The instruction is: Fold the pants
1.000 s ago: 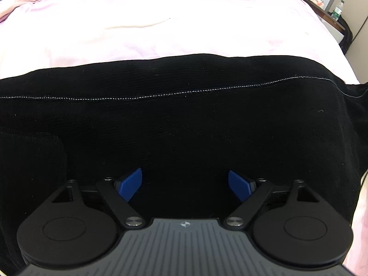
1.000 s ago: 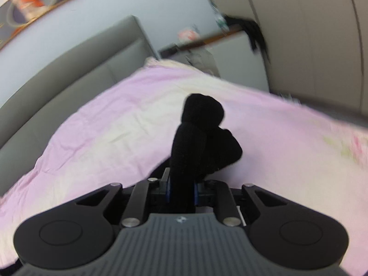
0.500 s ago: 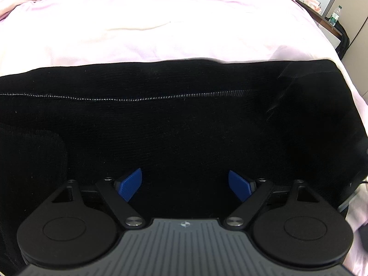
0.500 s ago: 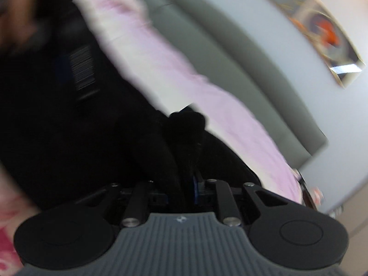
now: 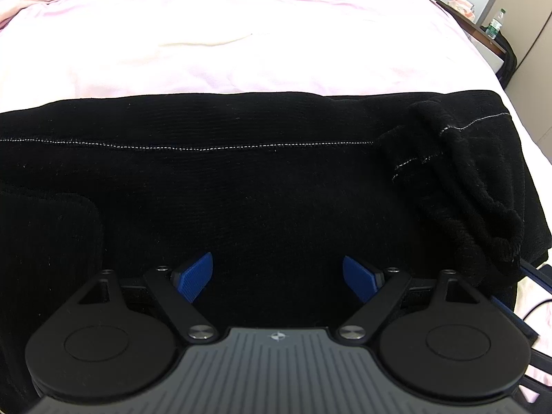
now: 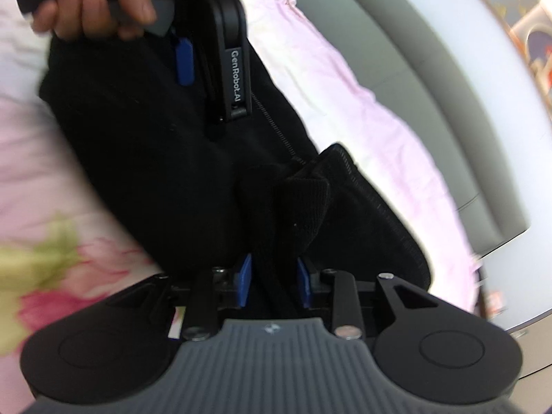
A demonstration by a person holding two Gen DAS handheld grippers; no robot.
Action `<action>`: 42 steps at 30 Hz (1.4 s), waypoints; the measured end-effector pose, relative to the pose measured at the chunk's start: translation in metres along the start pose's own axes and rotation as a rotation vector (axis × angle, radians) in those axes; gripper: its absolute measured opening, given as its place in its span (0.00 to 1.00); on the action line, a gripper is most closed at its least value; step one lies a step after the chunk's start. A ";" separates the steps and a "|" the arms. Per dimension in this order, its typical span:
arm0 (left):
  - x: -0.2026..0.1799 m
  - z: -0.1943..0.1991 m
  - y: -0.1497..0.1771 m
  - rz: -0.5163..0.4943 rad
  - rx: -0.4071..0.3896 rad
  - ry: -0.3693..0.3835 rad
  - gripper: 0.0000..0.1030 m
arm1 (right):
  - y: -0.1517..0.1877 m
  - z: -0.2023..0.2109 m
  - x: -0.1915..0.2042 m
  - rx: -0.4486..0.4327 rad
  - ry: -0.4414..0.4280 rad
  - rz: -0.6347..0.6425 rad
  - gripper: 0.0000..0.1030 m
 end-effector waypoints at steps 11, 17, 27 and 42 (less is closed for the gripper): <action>-0.015 0.023 -0.008 0.049 -0.112 -0.015 0.92 | 0.020 0.024 -0.081 -0.118 0.030 -0.752 0.26; -0.061 0.024 -0.033 -0.084 -0.092 0.131 0.99 | 0.020 -0.002 -0.055 -0.137 0.015 -1.010 0.26; -0.095 -0.052 -0.061 0.075 0.066 0.226 1.00 | -0.003 -0.015 -0.019 -0.090 0.067 -0.839 0.34; -0.075 -0.036 -0.064 0.129 0.038 0.348 0.52 | -0.041 0.027 0.007 -0.154 0.220 -0.433 0.00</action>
Point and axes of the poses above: each gripper's, at about its wrist camera, not at the fingertips, and z roughly against the way its jaws point, x to its left, y to its underside, the point moved 3 cm from there along -z, roughly the way its jaws point, and after that the axes turned 8 degrees about z, right-handed, at the moved point
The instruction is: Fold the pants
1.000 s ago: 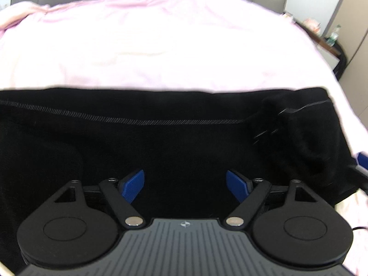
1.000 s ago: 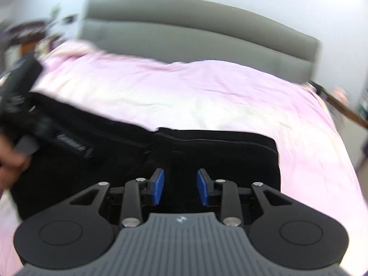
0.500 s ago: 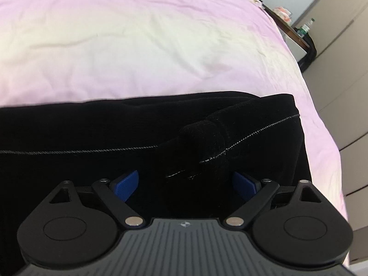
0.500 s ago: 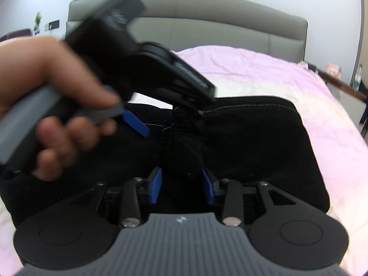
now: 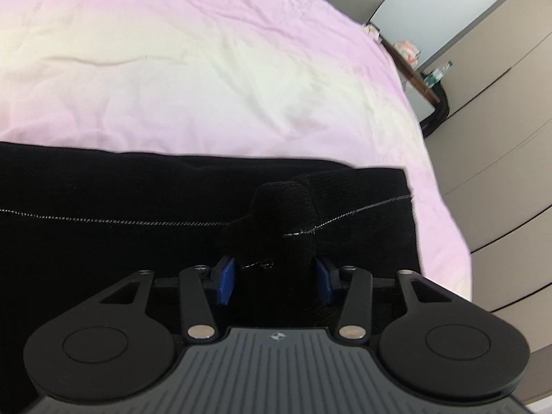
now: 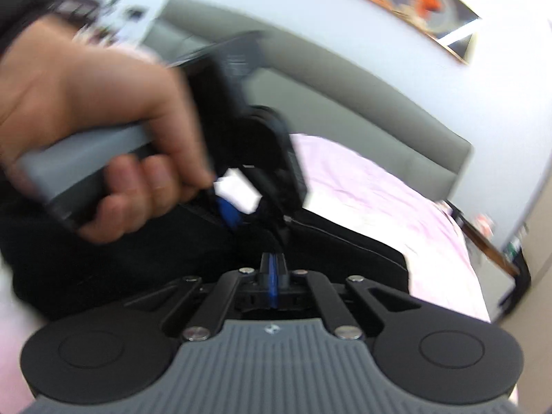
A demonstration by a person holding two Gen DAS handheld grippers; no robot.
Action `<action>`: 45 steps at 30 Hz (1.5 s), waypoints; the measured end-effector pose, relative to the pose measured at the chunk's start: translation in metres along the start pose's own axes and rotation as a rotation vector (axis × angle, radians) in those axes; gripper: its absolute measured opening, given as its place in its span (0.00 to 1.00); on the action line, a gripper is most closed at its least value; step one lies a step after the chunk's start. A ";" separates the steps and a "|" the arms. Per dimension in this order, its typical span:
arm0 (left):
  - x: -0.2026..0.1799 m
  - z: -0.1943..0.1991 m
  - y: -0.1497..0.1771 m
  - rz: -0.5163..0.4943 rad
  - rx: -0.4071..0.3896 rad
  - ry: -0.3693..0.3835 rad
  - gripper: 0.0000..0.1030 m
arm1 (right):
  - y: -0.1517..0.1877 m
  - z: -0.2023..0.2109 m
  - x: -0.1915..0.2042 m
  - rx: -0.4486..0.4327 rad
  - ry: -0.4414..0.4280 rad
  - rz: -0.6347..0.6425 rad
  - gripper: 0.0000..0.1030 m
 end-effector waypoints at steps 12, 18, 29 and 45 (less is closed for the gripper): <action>0.012 0.000 0.004 0.004 0.035 -0.010 0.65 | 0.030 -0.001 -0.014 0.119 0.128 0.083 0.44; 0.010 0.006 0.005 0.004 0.036 -0.028 0.64 | 0.040 -0.034 -0.023 0.150 0.058 0.131 0.00; 0.018 0.017 0.008 0.001 0.018 -0.048 0.76 | 0.053 -0.004 0.004 0.195 0.072 0.215 0.08; 0.199 0.270 0.026 0.083 -0.311 -0.393 0.87 | -0.042 0.066 0.075 0.048 -0.060 -0.093 0.18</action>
Point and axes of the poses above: each gripper's, at about its wrist camera, not at the fingertips, and z roughly against the way its jaws point, x to its left, y to its underside, the point moved 3 cm from there along -z, roughly the way its jaws point, and after that the axes turned 8 degrees about z, right-handed, at the moved point
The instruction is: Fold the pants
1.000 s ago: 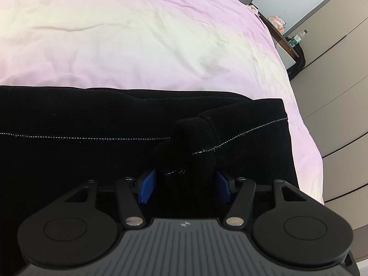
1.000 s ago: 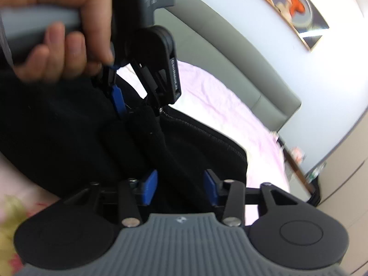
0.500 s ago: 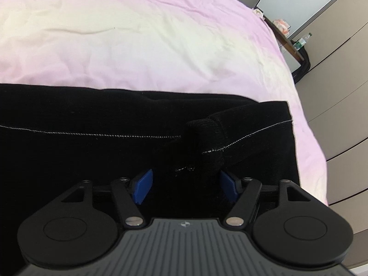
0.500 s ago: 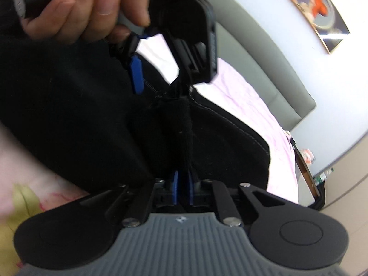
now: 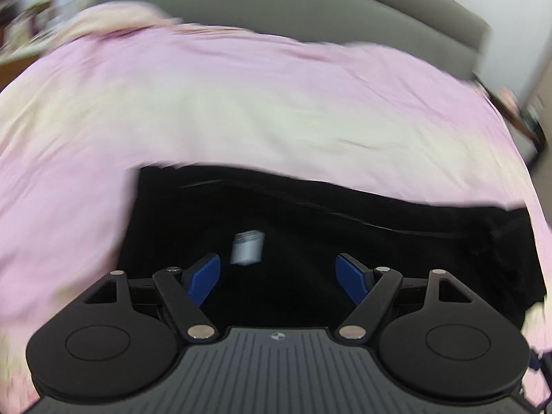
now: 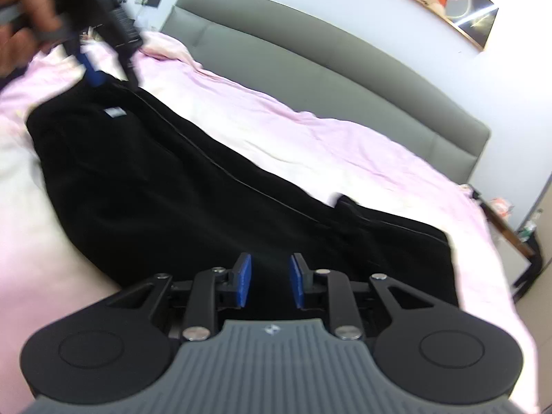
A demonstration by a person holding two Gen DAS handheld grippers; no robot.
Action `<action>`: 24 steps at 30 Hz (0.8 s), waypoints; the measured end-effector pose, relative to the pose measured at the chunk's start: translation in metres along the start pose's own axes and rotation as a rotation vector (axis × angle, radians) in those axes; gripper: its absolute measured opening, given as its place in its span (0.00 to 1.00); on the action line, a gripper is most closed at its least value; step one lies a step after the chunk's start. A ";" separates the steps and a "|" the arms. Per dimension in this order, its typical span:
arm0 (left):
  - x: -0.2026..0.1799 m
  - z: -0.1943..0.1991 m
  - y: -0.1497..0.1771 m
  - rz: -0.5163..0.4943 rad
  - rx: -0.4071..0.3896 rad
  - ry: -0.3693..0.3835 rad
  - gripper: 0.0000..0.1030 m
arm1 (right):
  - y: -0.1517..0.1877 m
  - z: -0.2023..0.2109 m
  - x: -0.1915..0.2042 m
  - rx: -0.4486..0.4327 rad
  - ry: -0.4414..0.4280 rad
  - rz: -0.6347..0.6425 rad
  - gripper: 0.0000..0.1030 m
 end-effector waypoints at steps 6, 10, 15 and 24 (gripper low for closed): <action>0.119 0.021 0.043 0.476 -0.007 0.036 0.87 | -0.054 0.002 0.080 -0.032 -0.112 -0.035 0.19; 0.147 0.011 0.056 0.535 0.031 0.075 0.87 | -0.076 -0.008 0.116 -0.005 -0.169 -0.074 0.19; 0.165 -0.009 0.066 0.730 0.018 0.191 0.96 | -0.085 -0.024 0.132 0.023 -0.190 -0.095 0.19; 0.161 -0.030 0.056 0.834 -0.094 0.400 1.00 | -0.086 -0.031 0.145 0.061 -0.160 0.015 0.27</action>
Point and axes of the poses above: each gripper's, at about its wrist camera, not at the fingertips, and z roughly against the way its jaws point, x to its left, y to its underside, the point moved 3 cm from there along -z, roughly the way its jaws point, and after that the axes turned 8 degrees about z, right-handed, at the moved point
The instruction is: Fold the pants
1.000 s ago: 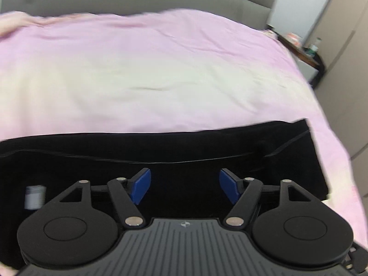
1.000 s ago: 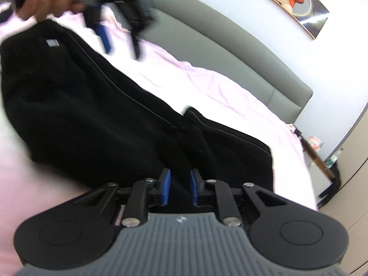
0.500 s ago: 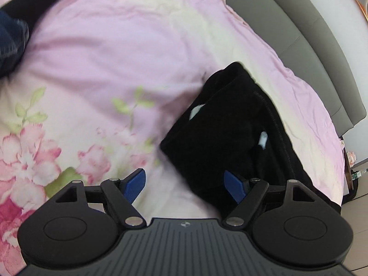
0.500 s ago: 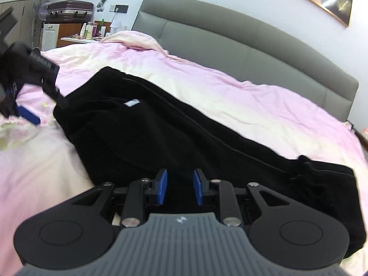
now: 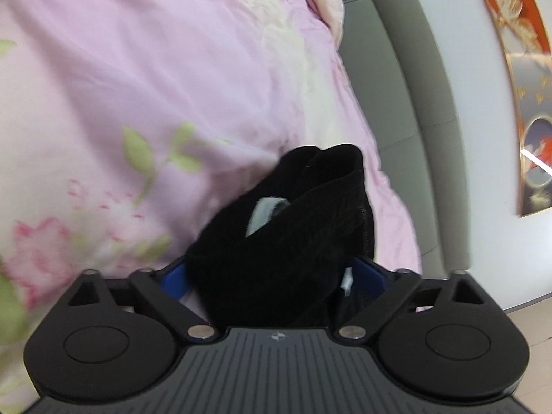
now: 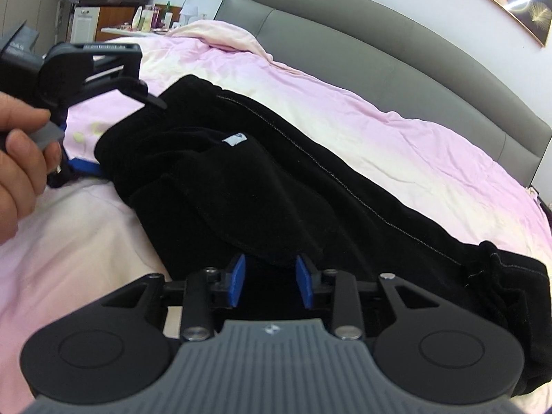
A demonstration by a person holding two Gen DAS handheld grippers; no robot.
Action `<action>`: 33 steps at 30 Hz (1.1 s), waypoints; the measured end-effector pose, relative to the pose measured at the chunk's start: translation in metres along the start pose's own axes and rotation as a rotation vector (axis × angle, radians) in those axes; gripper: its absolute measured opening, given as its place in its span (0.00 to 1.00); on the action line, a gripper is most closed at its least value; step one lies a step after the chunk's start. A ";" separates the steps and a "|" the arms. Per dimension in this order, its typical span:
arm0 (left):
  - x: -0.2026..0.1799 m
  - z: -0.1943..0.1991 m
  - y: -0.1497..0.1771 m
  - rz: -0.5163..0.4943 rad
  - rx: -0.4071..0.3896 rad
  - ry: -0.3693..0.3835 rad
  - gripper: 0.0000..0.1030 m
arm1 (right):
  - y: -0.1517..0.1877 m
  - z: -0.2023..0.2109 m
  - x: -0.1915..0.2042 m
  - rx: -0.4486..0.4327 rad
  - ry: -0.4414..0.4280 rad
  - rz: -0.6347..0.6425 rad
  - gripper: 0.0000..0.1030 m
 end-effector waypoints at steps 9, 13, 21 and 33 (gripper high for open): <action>0.010 0.008 0.002 0.033 -0.019 -0.008 0.51 | 0.000 -0.055 -0.002 0.080 -0.001 -0.003 0.31; -0.021 0.016 0.012 -0.105 -0.043 0.040 0.44 | 0.007 -0.070 0.033 0.109 0.032 0.271 0.27; -0.082 0.024 0.043 -0.393 -0.084 0.022 0.43 | 0.017 -0.044 -0.001 -0.004 -0.038 0.065 0.31; -0.160 0.004 0.138 -0.910 -0.093 -0.069 0.39 | 0.041 -0.006 -0.091 -0.106 -0.130 -0.267 0.32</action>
Point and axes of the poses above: each gripper's, at about its wrist camera, not at the fingertips, and z roughly against the way its jaws point, x to its left, y to its underside, the point moved 3 cm from there along -z, roughly the way its jaws point, and after that the axes turned 8 degrees about z, right-handed, at the moved point
